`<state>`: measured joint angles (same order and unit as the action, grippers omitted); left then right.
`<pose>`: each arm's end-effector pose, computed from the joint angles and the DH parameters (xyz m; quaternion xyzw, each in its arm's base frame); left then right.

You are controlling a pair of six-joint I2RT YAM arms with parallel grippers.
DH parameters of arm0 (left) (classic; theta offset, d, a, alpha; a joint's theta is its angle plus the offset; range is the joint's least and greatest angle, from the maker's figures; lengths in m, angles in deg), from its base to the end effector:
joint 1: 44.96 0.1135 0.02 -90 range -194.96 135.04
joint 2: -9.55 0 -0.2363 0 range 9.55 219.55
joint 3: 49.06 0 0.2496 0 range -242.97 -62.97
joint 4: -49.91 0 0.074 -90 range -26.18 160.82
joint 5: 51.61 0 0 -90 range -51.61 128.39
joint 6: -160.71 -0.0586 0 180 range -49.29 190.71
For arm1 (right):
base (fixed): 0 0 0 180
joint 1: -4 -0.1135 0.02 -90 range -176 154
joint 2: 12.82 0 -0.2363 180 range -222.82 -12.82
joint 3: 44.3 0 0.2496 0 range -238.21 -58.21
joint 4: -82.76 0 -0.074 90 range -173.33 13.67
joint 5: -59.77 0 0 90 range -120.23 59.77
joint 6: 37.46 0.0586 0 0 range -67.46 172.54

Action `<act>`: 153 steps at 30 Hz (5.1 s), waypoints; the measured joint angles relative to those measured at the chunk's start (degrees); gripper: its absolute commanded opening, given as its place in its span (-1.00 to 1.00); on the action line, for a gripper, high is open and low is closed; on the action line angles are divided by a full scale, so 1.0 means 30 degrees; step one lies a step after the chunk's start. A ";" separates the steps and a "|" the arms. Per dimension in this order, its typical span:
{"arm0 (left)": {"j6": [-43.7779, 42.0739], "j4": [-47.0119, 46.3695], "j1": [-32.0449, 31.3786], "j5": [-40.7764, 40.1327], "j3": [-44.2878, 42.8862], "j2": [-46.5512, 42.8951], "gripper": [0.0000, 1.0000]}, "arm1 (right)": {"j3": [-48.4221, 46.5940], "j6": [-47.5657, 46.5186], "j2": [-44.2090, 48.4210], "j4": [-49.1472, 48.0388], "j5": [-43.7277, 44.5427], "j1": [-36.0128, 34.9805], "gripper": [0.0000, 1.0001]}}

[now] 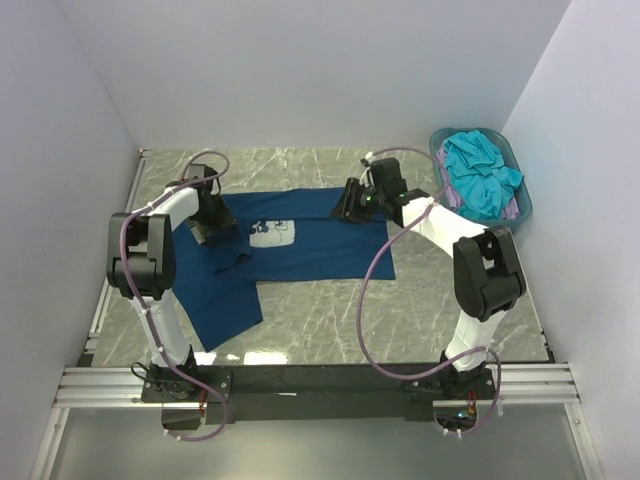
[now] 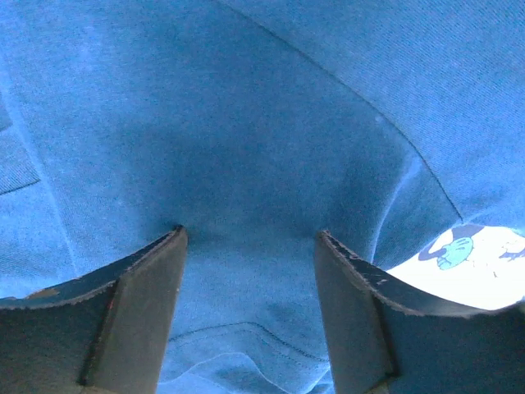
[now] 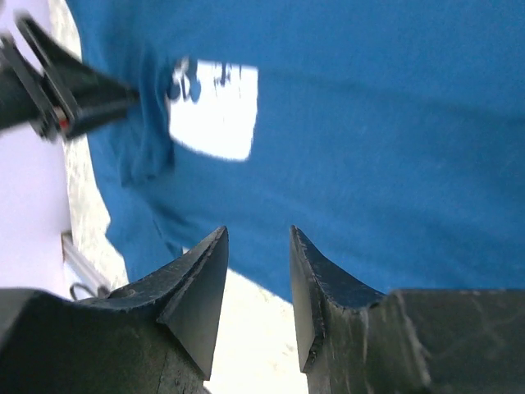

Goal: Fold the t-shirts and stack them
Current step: Fold the tshirt

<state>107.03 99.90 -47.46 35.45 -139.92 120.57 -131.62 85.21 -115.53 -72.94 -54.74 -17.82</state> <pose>0.3838 -0.0138 0.1234 -0.2907 0.9408 -0.0334 0.1709 0.3722 0.1752 0.1965 -0.0062 0.8891 0.3610 0.2813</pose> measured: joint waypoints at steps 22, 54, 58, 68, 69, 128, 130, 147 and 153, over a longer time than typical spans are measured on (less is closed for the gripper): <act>-0.3235 0.1013 -0.9143 -1.0455 0.2011 -0.4809 0.45 | 0.5770 -0.0204 0.2266 -0.0597 -0.0415 -0.0029 -0.12; -0.6076 0.2637 -1.2597 -1.6553 -0.0488 0.2900 -0.06 | 0.8706 0.0306 0.4415 -0.2157 -0.2346 0.2637 -0.12; -0.6076 0.2645 -1.2473 -1.6866 -0.0532 0.3162 -0.20 | 0.8706 0.0313 0.4415 -0.2237 -0.2448 0.2667 -0.12; -0.5967 0.2718 -1.2349 -1.7150 -0.0692 0.3213 -0.87 | 0.8750 0.0466 0.4408 -0.2506 -0.2863 0.2739 -0.12; -0.5945 0.2754 -1.2349 -1.7136 -0.0758 0.3213 -0.92 | 0.8750 0.0474 0.4408 -0.2528 -0.2900 0.2739 -0.12; 0.1158 0.0168 -0.0561 -0.1275 0.8007 -0.6557 -0.25 | 0.8757 -0.0066 0.4408 -0.2404 -0.3934 0.2739 -0.12; 0.1151 0.0189 -0.0561 -0.1370 0.7883 -0.6550 -0.31 | 0.8757 -0.0073 0.4408 -0.2404 -0.3942 0.2739 -0.12; 0.0714 0.0758 -0.0568 -0.2936 0.6244 -0.5748 -0.99 | 0.8757 -0.0073 0.4408 -0.2419 -0.4146 0.2739 -0.12; 0.0678 0.1246 -0.0568 -0.2973 0.6404 -0.6113 -0.99 | 0.8757 -0.0073 0.4408 -0.2412 -0.4218 0.2739 -0.11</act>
<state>109.06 103.63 -49.17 26.53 -120.71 102.23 -105.34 84.99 -102.31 -80.17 -67.40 -9.60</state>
